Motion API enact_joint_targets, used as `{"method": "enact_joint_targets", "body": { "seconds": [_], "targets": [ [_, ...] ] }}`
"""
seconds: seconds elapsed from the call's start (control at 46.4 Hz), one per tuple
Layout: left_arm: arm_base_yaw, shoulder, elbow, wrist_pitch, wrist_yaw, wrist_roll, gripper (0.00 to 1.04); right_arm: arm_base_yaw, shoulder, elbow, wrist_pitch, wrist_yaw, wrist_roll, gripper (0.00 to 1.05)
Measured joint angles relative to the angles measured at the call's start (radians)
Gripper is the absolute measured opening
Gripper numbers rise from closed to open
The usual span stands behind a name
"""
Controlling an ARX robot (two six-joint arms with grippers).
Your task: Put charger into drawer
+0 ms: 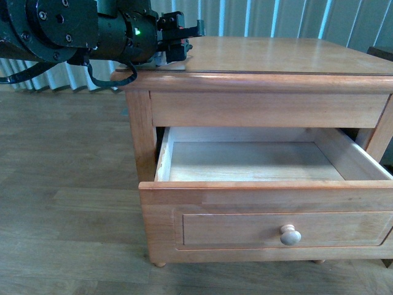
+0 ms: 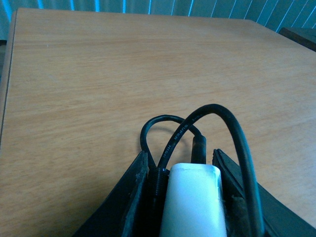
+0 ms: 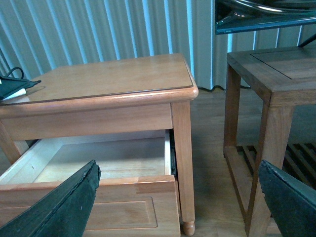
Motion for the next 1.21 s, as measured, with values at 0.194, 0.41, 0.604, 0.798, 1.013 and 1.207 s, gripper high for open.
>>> {"method": "enact_joint_targets", "body": {
  "seconds": [0.194, 0.41, 0.604, 0.798, 1.013, 1.207],
  "targets": [
    [-0.021, -0.042, -0.063, 0.044, 0.000, -0.031, 0.35, 0.000, 0.000, 0.000, 0.000, 0.000, 0.000, 0.96],
    [-0.075, -0.148, -0.153, 0.096, 0.003, -0.042, 0.35, 0.000, 0.000, 0.000, 0.000, 0.000, 0.000, 0.96],
    [-0.143, -0.248, -0.234, 0.111, 0.003, -0.031, 0.35, 0.000, 0.000, 0.000, 0.000, 0.000, 0.000, 0.96],
    [-0.214, -0.314, -0.326, 0.106, 0.029, 0.007, 0.35, 0.000, 0.000, 0.000, 0.000, 0.000, 0.000, 0.96],
    [-0.254, -0.332, -0.394, 0.080, 0.037, 0.040, 0.35, 0.000, 0.000, 0.000, 0.000, 0.000, 0.000, 0.96],
    [-0.250, -0.303, -0.416, 0.071, 0.034, 0.049, 0.34, 0.000, 0.000, 0.000, 0.000, 0.000, 0.000, 0.96]
  ]
}}
